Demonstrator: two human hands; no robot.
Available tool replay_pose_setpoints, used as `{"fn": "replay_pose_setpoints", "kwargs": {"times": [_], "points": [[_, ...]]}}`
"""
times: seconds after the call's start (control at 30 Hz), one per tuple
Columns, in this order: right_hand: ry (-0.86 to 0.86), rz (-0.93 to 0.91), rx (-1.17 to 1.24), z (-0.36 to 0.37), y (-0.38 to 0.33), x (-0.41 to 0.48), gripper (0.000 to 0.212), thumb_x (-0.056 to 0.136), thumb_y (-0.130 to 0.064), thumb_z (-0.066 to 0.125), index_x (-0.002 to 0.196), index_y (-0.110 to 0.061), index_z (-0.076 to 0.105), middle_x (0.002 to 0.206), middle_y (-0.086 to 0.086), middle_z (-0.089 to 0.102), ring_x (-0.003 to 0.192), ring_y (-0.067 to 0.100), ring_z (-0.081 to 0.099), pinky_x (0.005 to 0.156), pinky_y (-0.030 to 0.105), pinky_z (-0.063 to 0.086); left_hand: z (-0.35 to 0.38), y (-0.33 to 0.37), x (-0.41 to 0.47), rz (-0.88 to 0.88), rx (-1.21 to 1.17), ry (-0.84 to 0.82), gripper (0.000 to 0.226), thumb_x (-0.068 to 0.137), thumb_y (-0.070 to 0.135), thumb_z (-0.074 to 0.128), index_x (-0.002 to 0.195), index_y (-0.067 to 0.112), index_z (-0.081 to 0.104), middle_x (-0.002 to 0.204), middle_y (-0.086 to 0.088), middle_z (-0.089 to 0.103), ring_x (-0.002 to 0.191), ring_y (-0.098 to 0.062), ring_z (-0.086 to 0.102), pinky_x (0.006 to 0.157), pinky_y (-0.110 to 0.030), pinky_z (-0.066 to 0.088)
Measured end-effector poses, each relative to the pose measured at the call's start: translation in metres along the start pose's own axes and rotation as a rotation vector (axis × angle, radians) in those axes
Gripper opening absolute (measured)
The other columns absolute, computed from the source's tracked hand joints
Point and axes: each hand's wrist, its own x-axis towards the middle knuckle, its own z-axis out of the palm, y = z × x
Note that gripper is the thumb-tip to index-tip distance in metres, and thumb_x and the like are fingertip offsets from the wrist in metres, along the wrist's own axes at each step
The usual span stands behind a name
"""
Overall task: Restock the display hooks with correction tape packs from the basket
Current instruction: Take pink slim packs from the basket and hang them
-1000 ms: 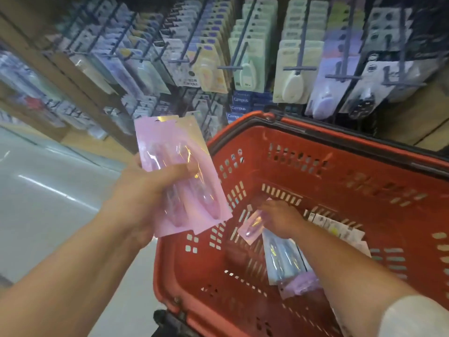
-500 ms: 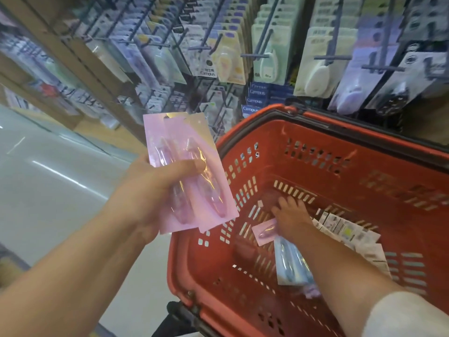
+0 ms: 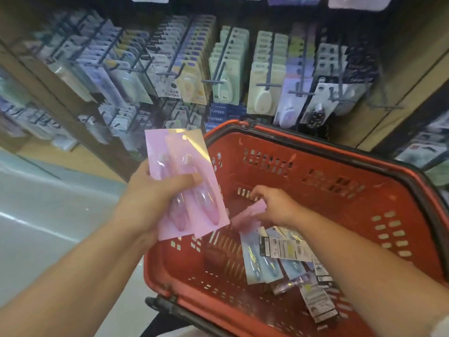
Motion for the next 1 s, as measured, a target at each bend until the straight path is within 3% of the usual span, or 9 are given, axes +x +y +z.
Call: {"fn": "replay_pose_setpoints", "kwargs": {"times": [0.13, 0.23, 0.33, 0.43, 0.5, 0.6, 0.77, 0.9, 1.0], "points": [[0.143, -0.027, 0.172, -0.034, -0.019, -0.037, 0.022, 0.076, -0.016, 0.089, 0.082, -0.018, 0.068, 0.076, -0.003, 0.066, 0.064, 0.010, 0.059, 0.063, 0.030, 0.051, 0.015, -0.001, -0.006, 0.011, -0.017, -0.030, 0.044, 0.058, 0.015, 0.085, 0.101, 0.017, 0.072, 0.092, -0.014, 0.078, 0.079, -0.034, 0.073, 0.082, -0.066, 0.055], [0.303, -0.080, 0.398, -0.060, -0.037, -0.073, 0.031, 0.081, -0.012, 0.084, 0.064, -0.014, 0.059, 0.065, -0.006, 0.050, 0.060, 0.004, 0.045, 0.062, 0.026, 0.037, 0.028, 0.003, -0.012, 0.010, -0.034, -0.098, 0.050, 0.055, 0.017, 0.086, 0.102, 0.012, 0.072, 0.089, -0.018, 0.077, 0.073, -0.036, 0.068, 0.074, -0.055, 0.051], [0.440, -0.147, 0.633, -0.085, -0.054, -0.103, 0.033, 0.092, -0.014, 0.072, 0.067, -0.023, 0.053, 0.079, 0.005, 0.052, 0.082, 0.015, 0.063, 0.079, 0.039, 0.052, 0.041, 0.008, -0.017, 0.036, -0.025, -0.162, 0.057, 0.058, 0.017, 0.086, 0.111, 0.006, 0.070, 0.092, -0.022, 0.077, 0.069, -0.036, 0.070, 0.059, -0.044, 0.056], [0.584, -0.201, 0.809, -0.108, -0.082, -0.129, 0.025, 0.103, -0.014, 0.058, 0.081, -0.026, 0.059, 0.093, 0.010, 0.065, 0.090, 0.023, 0.069, 0.085, 0.054, 0.059, 0.059, 0.017, -0.022, 0.084, -0.048, -0.206, 0.052, 0.065, 0.004, 0.090, 0.113, 0.007, 0.069, 0.099, -0.021, 0.078, 0.078, -0.037, 0.077, 0.075, -0.062, 0.057], [0.725, -0.261, 0.904, -0.123, -0.105, -0.146, 0.012, 0.104, -0.017, 0.058, 0.104, -0.023, 0.068, 0.091, -0.002, 0.072, 0.085, 0.014, 0.069, 0.076, 0.039, 0.061, 0.074, 0.027, -0.025, 0.126, -0.051, -0.251, 0.046, 0.071, -0.003, 0.088, 0.112, 0.008, 0.070, 0.099, -0.018, 0.079, 0.085, -0.040, 0.078, 0.079, -0.063, 0.059], [0.893, -0.300, 0.972, -0.139, -0.132, -0.160, 0.014, 0.103, -0.019, 0.059, 0.104, -0.009, 0.069, 0.073, -0.012, 0.068, 0.067, 0.003, 0.062, 0.062, 0.019, 0.051, 0.095, 0.048, -0.031, 0.201, -0.063, -0.300, 0.042, 0.072, -0.005, 0.087, 0.107, 0.010, 0.070, 0.092, -0.012, 0.080, 0.078, -0.036, 0.078, 0.067, -0.050, 0.061], [0.855, -0.296, 0.964, -0.167, -0.160, -0.176, 0.010, 0.103, -0.018, 0.057, 0.104, -0.016, 0.067, 0.083, -0.003, 0.068, 0.077, 0.013, 0.062, 0.075, 0.033, 0.050, 0.123, 0.091, -0.039, 0.313, -0.111, -0.364, 0.042, 0.078, -0.015, 0.080, 0.112, 0.006, 0.068, 0.090, -0.016, 0.080, 0.072, -0.033, 0.077, 0.053, -0.036, 0.057], [0.646, -0.408, 0.852, -0.202, -0.177, -0.199, 0.043, 0.090, 0.008, 0.057, 0.122, -0.020, 0.060, 0.110, 0.004, 0.076, 0.101, 0.019, 0.074, 0.086, 0.036, 0.058, 0.125, 0.130, -0.044, 0.371, -0.184, -0.439, 0.033, 0.079, -0.015, 0.077, 0.106, 0.002, 0.069, 0.082, -0.019, 0.076, 0.055, -0.027, 0.071, 0.037, -0.027, 0.048], [0.640, -0.470, 0.717, -0.228, -0.190, -0.211, 0.045, 0.091, 0.011, 0.059, 0.124, -0.019, 0.061, 0.113, 0.006, 0.076, 0.107, 0.028, 0.073, 0.095, 0.048, 0.058, 0.123, 0.159, -0.049, 0.424, -0.240, -0.463, 0.049, 0.067, -0.009, 0.086, 0.110, 0.005, 0.069, 0.094, -0.020, 0.078, 0.068, -0.031, 0.076, 0.043, -0.030, 0.053]]}}
